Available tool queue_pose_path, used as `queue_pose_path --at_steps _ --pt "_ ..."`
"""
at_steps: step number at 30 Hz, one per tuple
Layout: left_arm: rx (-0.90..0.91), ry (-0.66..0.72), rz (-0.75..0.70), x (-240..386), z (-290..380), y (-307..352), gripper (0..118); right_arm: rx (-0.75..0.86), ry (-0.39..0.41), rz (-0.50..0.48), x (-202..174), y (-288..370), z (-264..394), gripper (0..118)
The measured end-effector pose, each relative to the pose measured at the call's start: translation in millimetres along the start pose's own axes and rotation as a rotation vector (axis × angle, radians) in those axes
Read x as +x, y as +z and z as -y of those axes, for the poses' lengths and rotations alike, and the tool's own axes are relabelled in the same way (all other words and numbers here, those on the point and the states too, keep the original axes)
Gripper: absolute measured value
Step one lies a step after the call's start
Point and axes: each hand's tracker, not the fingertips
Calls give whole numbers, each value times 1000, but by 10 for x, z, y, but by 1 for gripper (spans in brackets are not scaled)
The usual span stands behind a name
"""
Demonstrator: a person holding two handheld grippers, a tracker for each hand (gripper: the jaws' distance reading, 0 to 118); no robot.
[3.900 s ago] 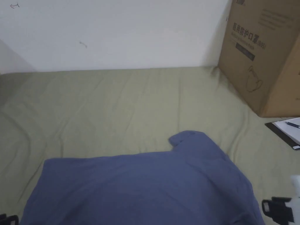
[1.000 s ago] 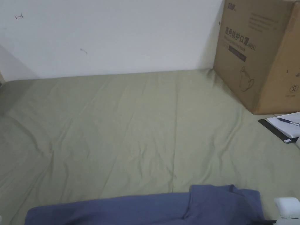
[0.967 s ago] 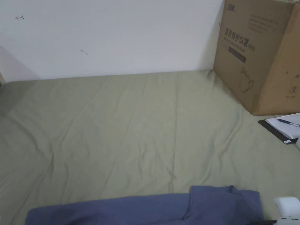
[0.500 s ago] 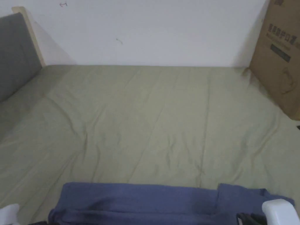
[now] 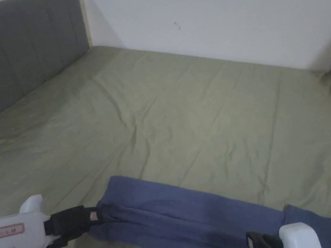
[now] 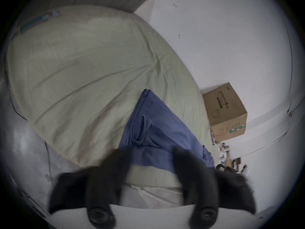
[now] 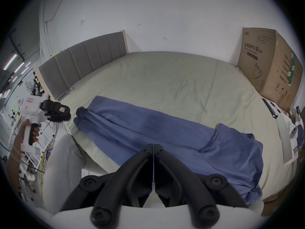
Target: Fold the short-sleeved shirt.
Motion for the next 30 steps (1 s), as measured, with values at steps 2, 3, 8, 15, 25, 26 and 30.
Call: queue_pose_path --at_steps 2,3,8,15,25,26,30 --pt "-28 25 14 -26 -25 -129 106 44 -19 -21 -17 14 -23 2" --pt "-29 39 27 -42 -40 -172 107 49 -15 -12 -58 28 -29 2" --pt "-78 133 103 -138 -69 -389 107 67 -3 12 -137 5 -80 2" --pt "-99 276 288 -279 -200 -675 67 18 11 -7 -174 -109 -130 2" --pt "-88 139 36 181 -181 -572 7 17 -19 -32 -79 -83 -127 2" --pt "-81 92 19 298 -206 -525 7 24 -25 -28 -47 -57 -118 2" --pt "-46 -122 -46 1064 -188 -437 7 49 -72 5 156 113 -45 2"
